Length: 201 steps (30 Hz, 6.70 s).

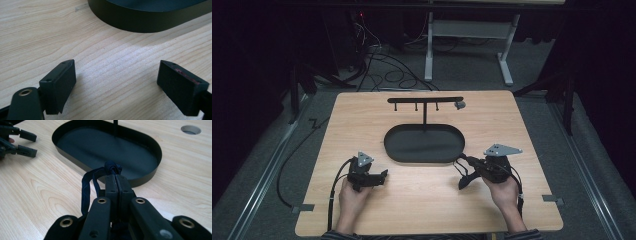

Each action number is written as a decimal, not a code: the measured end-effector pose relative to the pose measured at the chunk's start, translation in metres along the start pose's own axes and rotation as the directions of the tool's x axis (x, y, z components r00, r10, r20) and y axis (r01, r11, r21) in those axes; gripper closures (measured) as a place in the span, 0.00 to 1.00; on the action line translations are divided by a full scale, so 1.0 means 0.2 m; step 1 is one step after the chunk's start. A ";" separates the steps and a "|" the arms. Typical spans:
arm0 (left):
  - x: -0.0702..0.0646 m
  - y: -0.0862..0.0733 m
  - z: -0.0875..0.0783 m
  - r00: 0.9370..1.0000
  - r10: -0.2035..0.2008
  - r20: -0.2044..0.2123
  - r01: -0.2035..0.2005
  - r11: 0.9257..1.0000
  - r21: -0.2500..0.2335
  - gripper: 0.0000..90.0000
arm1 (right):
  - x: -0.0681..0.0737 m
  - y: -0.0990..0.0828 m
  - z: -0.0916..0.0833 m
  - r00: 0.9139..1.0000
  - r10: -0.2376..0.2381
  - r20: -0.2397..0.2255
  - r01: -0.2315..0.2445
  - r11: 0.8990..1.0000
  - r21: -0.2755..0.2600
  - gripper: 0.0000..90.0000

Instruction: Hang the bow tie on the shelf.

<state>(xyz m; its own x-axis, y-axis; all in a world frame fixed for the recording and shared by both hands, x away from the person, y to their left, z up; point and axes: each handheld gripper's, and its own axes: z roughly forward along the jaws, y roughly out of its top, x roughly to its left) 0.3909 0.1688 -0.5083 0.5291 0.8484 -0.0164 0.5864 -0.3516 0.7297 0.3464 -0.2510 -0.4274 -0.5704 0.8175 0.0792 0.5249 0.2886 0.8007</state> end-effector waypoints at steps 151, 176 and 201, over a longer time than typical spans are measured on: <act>0.00 0.00 0.00 1.000 0.004 0.002 -0.004 1.000 0.002 0.18 | -0.24 0.64 0.21 0.980 0.036 0.194 -0.016 0.994 -0.105 0.99; 0.00 0.00 0.00 1.000 0.004 0.002 -0.004 1.000 0.002 0.18 | -0.27 0.56 0.06 0.985 0.055 0.167 -0.031 0.989 -0.143 0.89; 0.00 0.00 0.00 1.000 0.003 0.003 -0.003 1.000 0.000 0.18 | -0.29 0.50 -0.08 0.986 0.105 0.127 -0.082 0.981 -0.176 0.65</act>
<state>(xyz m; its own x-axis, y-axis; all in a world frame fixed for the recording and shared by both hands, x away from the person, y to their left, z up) 0.3905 0.1686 -0.5083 0.5325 0.8463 -0.0165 0.5853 -0.3541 0.7294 0.4227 -0.2774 -0.3425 -0.4274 0.8999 0.0871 0.4501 0.1282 0.8837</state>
